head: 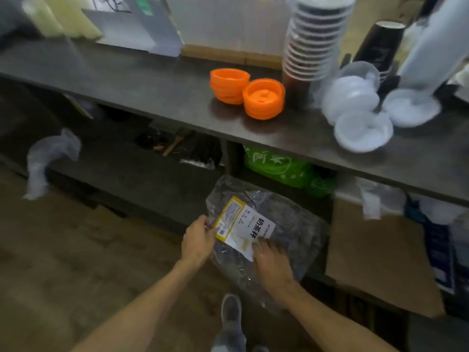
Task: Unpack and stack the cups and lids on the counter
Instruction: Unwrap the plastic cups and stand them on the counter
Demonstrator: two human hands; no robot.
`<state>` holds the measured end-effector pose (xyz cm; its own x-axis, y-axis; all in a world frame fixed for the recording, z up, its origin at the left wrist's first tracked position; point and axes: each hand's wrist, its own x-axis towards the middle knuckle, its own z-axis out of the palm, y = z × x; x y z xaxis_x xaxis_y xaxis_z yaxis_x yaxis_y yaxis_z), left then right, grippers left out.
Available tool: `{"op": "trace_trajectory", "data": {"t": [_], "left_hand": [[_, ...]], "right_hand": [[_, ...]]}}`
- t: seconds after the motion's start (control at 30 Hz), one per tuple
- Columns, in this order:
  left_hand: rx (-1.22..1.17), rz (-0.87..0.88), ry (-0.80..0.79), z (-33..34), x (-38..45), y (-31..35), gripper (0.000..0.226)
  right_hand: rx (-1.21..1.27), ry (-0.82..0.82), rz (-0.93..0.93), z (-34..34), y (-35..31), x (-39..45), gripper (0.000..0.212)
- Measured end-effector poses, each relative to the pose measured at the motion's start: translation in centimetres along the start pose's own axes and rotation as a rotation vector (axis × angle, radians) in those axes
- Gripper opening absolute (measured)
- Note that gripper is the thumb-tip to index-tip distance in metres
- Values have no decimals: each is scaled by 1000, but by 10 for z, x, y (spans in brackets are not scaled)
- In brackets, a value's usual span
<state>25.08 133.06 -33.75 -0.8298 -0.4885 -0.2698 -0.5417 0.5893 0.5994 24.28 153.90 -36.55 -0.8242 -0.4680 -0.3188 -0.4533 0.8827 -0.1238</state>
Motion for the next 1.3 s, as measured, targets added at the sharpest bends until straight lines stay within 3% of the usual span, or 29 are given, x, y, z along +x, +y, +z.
{"op": "trace_trajectory", "data": {"t": [0.17, 0.37, 0.5, 0.57, 0.7, 0.8, 0.9, 1.0, 1.1, 1.2, 1.3], "left_hand": [[-92, 3, 112, -101, 6, -49, 13], [-163, 224, 223, -252, 32, -86, 34], [-303, 272, 364, -366, 96, -94, 34], [-344, 283, 443, -413, 136, -89, 22], [-430, 224, 417, -473, 220, -66, 6], [-458, 204, 389, -492, 264, -36, 18], [-450, 180, 393, -490, 284, -12, 60], [-92, 206, 411, -472, 294, -12, 83], [379, 412, 325, -452, 300, -18, 66], [540, 490, 135, -434, 304, -19, 57], [630, 501, 110, -427, 299, -16, 52]], "right_hand": [[-37, 143, -129, -47, -77, 42, 62], [-32, 314, -296, -128, -190, 96, 75], [21, 493, -346, -216, -276, 152, 68], [55, 603, -365, -261, -313, 177, 61], [73, 673, -308, -331, -358, 227, 50], [72, 614, -231, -360, -361, 265, 51], [74, 526, -136, -372, -351, 298, 52], [57, 389, -61, -371, -338, 320, 45], [29, 302, -31, -363, -331, 327, 39], [15, 253, -6, -354, -329, 329, 39], [18, 238, 1, -348, -326, 328, 38]]}}
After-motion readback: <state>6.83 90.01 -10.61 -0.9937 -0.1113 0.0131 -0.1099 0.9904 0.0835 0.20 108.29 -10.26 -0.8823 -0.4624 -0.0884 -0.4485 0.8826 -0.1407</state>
